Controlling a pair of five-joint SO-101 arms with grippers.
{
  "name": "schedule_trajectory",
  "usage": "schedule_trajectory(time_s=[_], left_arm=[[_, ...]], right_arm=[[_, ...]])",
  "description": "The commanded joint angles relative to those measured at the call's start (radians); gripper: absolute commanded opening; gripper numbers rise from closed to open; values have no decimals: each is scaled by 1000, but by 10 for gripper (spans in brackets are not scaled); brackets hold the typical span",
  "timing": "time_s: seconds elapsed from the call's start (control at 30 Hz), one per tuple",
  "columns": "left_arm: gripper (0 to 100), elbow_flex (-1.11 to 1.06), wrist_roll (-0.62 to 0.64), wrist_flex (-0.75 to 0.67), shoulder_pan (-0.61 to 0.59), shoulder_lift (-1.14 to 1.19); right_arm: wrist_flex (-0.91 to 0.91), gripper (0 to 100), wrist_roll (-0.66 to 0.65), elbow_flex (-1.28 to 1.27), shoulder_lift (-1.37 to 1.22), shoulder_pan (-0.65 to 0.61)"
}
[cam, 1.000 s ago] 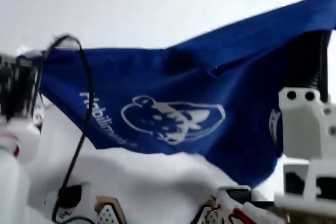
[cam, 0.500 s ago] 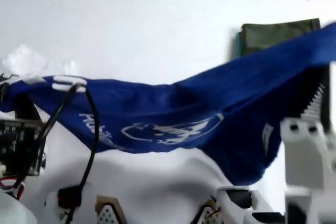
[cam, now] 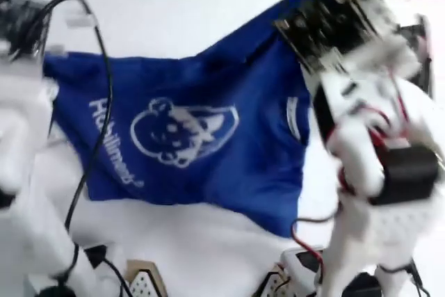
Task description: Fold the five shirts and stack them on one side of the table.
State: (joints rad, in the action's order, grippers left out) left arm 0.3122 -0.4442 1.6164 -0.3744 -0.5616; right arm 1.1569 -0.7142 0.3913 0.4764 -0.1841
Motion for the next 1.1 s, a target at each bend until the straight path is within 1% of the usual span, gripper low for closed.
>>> schedule_trajectory(time_s=[0.0,0.07,0.17,0.33,0.53,0.67,0.83,0.97,1.07], left_arm=[[24,33,6,-77,55,95],[24,35,8,-126,72,158],[24,35,8,-192,97,247],[24,36,6,-258,104,368],[24,36,5,-276,103,520],[24,36,6,-296,101,600],[24,27,6,-290,100,675],[24,25,5,-232,97,746],[25,25,5,-187,97,793]], right_arm=[[-163,17,0,-152,7,-2],[-248,17,0,-218,-4,4],[-326,17,0,-238,-56,7],[-340,17,5,-169,-179,4],[-271,18,6,-147,-329,2],[-255,18,6,-147,-418,4],[-170,18,9,-149,-513,-2],[-87,18,15,-150,-565,-4],[-38,18,89,-150,-591,-4]])
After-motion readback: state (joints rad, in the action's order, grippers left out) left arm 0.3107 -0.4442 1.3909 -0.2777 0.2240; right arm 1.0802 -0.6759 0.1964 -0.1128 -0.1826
